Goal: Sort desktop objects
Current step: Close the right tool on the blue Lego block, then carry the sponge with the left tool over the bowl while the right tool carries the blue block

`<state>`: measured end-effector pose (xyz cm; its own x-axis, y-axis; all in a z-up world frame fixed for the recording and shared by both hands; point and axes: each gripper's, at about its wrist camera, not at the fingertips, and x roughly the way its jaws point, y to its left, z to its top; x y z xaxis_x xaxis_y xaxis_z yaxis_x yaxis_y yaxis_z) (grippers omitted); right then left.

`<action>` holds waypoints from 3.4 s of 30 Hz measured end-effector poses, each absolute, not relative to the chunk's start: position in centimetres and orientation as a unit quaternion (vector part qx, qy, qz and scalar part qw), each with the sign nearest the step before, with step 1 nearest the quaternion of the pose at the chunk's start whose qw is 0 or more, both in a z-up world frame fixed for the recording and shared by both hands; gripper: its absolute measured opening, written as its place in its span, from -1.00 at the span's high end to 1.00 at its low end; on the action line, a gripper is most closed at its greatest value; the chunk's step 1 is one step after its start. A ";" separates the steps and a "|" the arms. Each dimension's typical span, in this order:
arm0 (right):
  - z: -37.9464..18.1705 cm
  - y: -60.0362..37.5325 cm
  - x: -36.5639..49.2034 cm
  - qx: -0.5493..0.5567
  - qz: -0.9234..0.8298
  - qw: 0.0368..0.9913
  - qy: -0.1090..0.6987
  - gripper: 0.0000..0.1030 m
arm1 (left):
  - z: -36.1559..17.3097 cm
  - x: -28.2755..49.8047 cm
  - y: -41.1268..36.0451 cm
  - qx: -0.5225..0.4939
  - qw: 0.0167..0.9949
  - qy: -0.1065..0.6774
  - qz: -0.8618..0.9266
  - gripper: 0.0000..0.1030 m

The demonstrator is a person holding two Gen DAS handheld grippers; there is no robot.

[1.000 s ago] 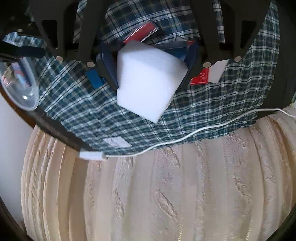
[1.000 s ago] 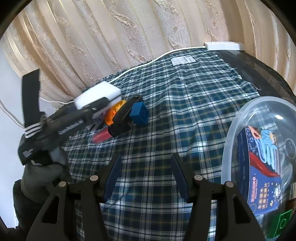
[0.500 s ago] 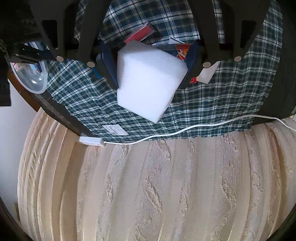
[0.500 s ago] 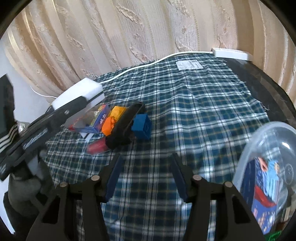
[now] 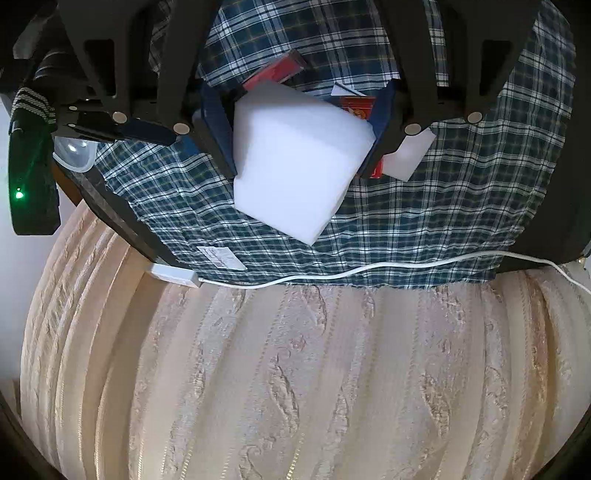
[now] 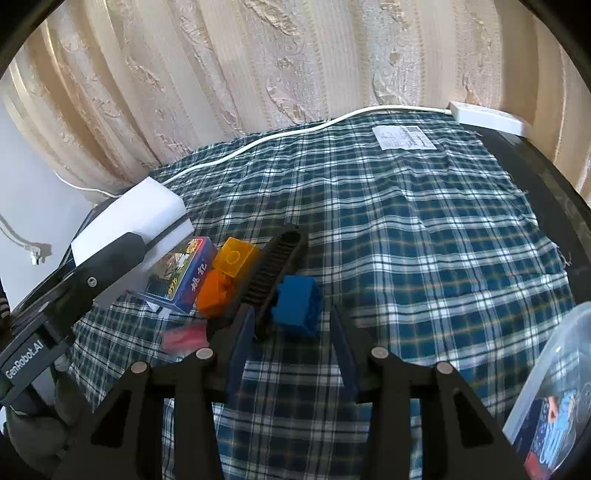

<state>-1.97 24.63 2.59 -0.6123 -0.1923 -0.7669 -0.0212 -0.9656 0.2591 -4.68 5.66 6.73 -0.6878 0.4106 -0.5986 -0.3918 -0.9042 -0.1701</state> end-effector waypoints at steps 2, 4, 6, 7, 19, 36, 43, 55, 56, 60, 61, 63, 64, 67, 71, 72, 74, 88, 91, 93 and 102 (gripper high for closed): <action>2.4 24.8 -2.0 0.440 -0.889 0.040 -0.120 0.10 | 6.8 -4.7 5.6 -0.329 0.218 -0.016 0.919 -0.32; 2.0 25.2 -1.9 0.441 -0.889 0.029 -0.121 0.10 | 6.8 -4.6 5.7 -0.330 0.214 -0.017 0.919 -0.32; 1.7 25.5 -1.9 0.443 -0.888 0.021 -0.122 0.11 | 6.7 -4.6 5.9 -0.333 0.213 -0.016 0.918 -0.32; 1.5 25.6 -1.9 0.444 -0.888 0.021 -0.123 0.14 | 6.6 -4.5 5.9 -0.334 0.214 -0.015 0.918 -0.32; 1.5 24.3 -2.2 0.430 -0.897 0.021 -0.095 0.49 | 6.6 -4.4 6.2 -0.334 0.221 -0.010 0.916 -0.32; 4.2 26.3 3.7 0.393 -0.910 0.013 -0.135 0.50 | 6.8 -2.9 8.1 -0.326 0.250 0.007 0.912 -0.32; 5.6 27.5 6.7 0.375 -0.916 0.002 -0.144 0.50 | 7.2 -1.9 9.3 -0.320 0.268 0.018 0.908 -0.32; 7.3 32.0 12.6 0.348 -0.921 -0.055 -0.167 0.50 | 7.5 0.1 11.3 -0.318 0.295 0.029 0.901 -0.32; 7.5 32.5 13.1 0.346 -0.921 -0.061 -0.169 0.50 | 7.5 0.2 11.4 -0.318 0.296 0.029 0.900 -0.32; 7.8 34.2 14.6 0.340 -0.920 -0.081 -0.176 0.50 | 7.7 1.2 11.9 -0.318 0.303 0.031 0.898 -0.32; 7.9 34.6 15.0 0.339 -0.920 -0.087 -0.179 0.50 | 7.7 1.5 12.1 -0.318 0.305 0.031 0.897 -0.32; 7.9 35.3 15.6 0.336 -0.919 -0.095 -0.183 0.50 | 7.9 1.8 12.3 -0.320 0.309 0.028 0.895 -0.32; 7.9 35.7 16.0 0.334 -0.919 -0.100 -0.186 0.50 | 8.0 2.0 12.4 -0.321 0.311 0.026 0.894 -0.32; 7.7 36.8 16.8 0.332 -0.917 -0.113 -0.192 0.50 | 8.3 2.8 12.8 -0.320 0.318 0.026 0.892 -0.32; 6.9 38.4 17.6 0.337 -0.910 -0.132 -0.204 0.50 | 8.6 3.9 13.5 -0.319 0.325 0.029 0.890 -0.32; 6.6 38.8 17.8 0.338 -0.908 -0.136 -0.208 0.50 | 8.6 4.1 13.7 -0.319 0.326 0.030 0.889 -0.32; 6.1 39.5 18.1 0.341 -0.904 -0.142 -0.213 0.50 | 8.7 4.5 14.2 -0.319 0.329 0.031 0.888 -0.32; 4.0 41.2 17.5 0.362 -0.893 -0.133 -0.233 0.50 | 9.1 6.4 16.7 -0.324 0.346 0.042 0.880 -0.32; 3.8 41.3 17.2 0.367 -0.892 -0.126 -0.234 0.49 | 9.1 6.7 16.9 -0.324 0.347 0.043 0.879 -0.32; 3.7 41.3 17.0 0.369 -0.891 -0.123 -0.234 0.48 | 9.1 6.9 17.1 -0.325 0.348 0.043 0.878 -0.32; 3.5 41.9 17.4 0.366 -0.888 -0.126 -0.247 0.47 | 9.0 7.6 18.0 -0.327 0.353 0.052 0.875 -0.32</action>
<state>17.37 41.93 3.51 -0.6995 0.0434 -0.7133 -0.4051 -0.8463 0.3458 7.55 18.02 9.04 -0.5373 0.5839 -0.6085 -0.6518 -0.7454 -0.1396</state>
